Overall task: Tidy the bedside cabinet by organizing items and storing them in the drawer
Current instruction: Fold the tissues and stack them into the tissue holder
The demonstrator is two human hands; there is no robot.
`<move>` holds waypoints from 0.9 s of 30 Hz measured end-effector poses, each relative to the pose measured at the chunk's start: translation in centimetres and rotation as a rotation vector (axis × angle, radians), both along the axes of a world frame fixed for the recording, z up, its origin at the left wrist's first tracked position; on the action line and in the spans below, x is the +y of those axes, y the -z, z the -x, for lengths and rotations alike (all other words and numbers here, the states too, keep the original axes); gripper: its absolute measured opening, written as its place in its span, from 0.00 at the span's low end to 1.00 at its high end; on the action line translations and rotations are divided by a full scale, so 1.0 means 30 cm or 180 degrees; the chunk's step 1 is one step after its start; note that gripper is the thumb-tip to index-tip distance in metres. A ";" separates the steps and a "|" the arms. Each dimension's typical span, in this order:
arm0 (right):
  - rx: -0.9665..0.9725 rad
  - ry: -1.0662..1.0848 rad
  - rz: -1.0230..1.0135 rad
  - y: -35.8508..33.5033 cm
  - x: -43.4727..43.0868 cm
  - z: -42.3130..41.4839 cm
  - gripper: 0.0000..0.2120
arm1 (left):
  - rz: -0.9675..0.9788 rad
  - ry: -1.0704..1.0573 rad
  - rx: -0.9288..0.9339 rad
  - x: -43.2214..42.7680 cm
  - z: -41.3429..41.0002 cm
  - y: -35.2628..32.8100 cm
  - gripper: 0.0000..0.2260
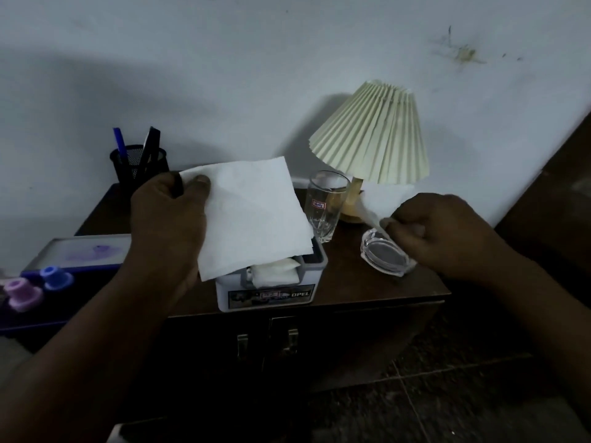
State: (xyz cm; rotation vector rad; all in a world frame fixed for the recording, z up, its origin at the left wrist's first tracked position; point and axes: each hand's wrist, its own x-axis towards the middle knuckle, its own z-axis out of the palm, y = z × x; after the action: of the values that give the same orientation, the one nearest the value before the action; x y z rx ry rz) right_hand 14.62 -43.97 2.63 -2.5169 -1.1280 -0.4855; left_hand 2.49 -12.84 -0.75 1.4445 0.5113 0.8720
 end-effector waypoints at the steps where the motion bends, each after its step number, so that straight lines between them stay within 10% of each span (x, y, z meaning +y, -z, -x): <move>1: 0.0326 -0.0217 -0.0630 -0.041 0.027 0.047 0.20 | -0.0083 -0.0050 0.0003 -0.001 0.004 0.000 0.06; 6: 0.2546 -0.1610 -0.3550 -0.205 0.233 0.228 0.21 | -0.0450 -0.0510 0.0131 -0.035 0.026 -0.017 0.12; 9: 0.3043 -0.1795 -0.4212 -0.195 0.319 0.260 0.19 | -0.0085 -0.0136 -0.0178 -0.068 0.041 -0.033 0.18; 19: 0.2149 -0.0070 -0.2142 0.014 0.334 0.200 0.19 | 0.0250 0.0423 -0.0261 -0.064 0.046 -0.007 0.06; 27: 0.2238 -0.0131 -0.2079 0.037 0.359 0.206 0.15 | 0.0971 0.0780 -0.0250 -0.057 0.048 -0.035 0.30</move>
State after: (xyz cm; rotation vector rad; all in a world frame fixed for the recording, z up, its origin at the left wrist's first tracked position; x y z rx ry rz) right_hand 8.43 -33.21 1.52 -1.8386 -0.6075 0.0625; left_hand 1.04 -14.55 0.30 1.1600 0.3798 0.6224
